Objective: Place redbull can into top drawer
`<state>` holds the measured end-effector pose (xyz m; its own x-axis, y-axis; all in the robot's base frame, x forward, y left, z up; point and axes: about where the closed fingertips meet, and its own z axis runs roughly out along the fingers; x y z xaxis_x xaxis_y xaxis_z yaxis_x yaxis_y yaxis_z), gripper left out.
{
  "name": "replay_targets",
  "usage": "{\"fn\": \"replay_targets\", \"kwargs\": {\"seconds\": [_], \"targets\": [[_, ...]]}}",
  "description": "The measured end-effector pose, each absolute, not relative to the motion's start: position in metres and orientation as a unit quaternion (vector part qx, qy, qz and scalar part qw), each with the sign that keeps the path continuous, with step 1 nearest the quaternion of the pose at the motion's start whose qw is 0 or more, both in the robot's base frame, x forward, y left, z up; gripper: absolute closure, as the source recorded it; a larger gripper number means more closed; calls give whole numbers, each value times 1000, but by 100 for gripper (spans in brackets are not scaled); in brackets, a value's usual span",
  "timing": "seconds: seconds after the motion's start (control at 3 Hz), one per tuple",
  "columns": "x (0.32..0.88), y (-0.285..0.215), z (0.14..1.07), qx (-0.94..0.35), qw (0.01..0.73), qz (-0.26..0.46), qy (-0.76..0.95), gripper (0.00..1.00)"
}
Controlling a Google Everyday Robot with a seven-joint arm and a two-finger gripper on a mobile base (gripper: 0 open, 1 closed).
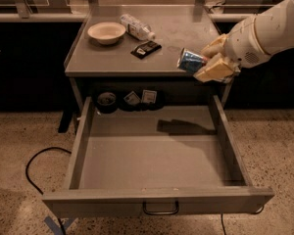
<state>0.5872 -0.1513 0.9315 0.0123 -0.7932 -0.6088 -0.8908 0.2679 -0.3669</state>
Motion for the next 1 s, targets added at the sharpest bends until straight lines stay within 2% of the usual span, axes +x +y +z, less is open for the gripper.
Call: {"fn": "replay_targets", "kwargs": {"seconds": [0.67, 1.0], "targets": [[570, -130, 894, -590, 379, 104, 705, 100], [548, -89, 851, -614, 362, 155, 684, 100]]}}
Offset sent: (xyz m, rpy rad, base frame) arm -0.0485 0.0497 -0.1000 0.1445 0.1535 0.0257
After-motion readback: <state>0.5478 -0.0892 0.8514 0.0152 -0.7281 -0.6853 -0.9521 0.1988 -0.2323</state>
